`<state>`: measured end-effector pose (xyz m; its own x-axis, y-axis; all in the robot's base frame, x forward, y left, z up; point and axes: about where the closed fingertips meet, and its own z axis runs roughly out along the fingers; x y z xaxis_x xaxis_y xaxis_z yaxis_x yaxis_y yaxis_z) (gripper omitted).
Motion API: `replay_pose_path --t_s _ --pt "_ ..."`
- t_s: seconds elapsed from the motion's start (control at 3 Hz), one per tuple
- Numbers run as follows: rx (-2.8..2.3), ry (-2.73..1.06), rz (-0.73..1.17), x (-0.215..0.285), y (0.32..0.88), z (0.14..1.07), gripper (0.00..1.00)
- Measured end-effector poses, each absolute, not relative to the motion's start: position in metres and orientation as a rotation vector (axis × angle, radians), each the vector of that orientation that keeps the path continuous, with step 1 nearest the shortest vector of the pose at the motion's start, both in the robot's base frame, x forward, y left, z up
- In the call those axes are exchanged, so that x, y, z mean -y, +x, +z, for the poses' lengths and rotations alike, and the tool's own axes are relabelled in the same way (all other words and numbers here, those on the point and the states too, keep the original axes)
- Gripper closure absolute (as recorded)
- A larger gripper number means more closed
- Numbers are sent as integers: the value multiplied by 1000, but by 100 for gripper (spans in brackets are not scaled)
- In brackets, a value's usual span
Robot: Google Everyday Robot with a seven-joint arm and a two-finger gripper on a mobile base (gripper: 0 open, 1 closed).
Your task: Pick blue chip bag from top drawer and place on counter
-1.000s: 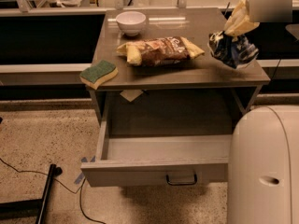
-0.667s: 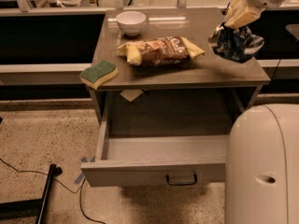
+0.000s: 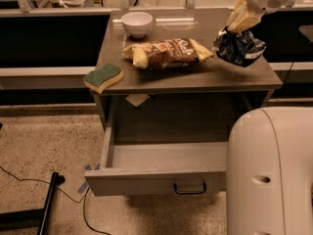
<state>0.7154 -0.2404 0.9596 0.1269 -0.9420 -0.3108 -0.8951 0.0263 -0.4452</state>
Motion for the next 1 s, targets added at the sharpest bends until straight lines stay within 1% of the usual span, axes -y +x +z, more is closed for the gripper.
replay_pose_path --t_s 0.33,1.0 --pt "-1812 -1872 -154 253 725 944 81" --pt "-1803 -1862 -158 249 733 940 35"
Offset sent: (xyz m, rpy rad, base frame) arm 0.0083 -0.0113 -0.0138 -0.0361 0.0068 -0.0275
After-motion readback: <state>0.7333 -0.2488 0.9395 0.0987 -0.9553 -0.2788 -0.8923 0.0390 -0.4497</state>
